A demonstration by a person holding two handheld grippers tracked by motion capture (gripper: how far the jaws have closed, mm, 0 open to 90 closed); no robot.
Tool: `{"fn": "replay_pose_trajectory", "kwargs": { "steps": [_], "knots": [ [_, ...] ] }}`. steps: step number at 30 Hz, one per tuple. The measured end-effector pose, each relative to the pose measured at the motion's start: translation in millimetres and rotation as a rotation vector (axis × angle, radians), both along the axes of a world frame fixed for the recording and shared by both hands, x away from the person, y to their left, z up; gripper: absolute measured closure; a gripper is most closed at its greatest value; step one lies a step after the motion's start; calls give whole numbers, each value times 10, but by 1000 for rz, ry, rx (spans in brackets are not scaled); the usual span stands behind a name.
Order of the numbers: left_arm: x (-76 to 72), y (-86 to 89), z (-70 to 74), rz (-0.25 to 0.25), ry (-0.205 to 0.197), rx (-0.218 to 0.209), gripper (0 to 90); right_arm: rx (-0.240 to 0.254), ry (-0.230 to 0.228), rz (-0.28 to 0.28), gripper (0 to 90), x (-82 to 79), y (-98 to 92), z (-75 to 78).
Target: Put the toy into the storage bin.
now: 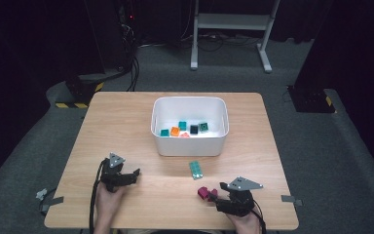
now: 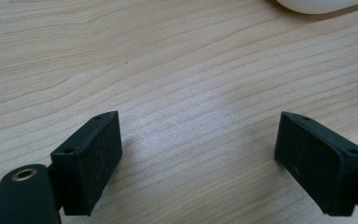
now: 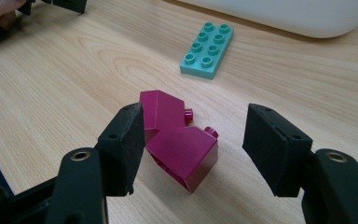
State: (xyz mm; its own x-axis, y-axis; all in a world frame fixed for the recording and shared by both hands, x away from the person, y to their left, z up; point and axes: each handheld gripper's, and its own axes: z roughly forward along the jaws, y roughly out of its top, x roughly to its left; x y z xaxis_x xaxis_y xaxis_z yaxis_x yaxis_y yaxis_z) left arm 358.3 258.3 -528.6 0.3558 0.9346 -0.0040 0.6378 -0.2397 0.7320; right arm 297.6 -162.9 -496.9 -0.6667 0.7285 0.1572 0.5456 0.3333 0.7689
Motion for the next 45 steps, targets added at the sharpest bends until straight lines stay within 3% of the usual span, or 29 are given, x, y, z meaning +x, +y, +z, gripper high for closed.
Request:
{"fn": "replay_pose_trajectory", "kwargs": {
  "steps": [14, 45],
  "knots": [
    [0, 0, 0, 0, 0, 0, 149, -29, 11, 17, 382, 8, 98, -111],
    [0, -1, -1, 1, -1, 0, 149, -51, 19, -26, 445, 101, 53, -179]
  ]
}}
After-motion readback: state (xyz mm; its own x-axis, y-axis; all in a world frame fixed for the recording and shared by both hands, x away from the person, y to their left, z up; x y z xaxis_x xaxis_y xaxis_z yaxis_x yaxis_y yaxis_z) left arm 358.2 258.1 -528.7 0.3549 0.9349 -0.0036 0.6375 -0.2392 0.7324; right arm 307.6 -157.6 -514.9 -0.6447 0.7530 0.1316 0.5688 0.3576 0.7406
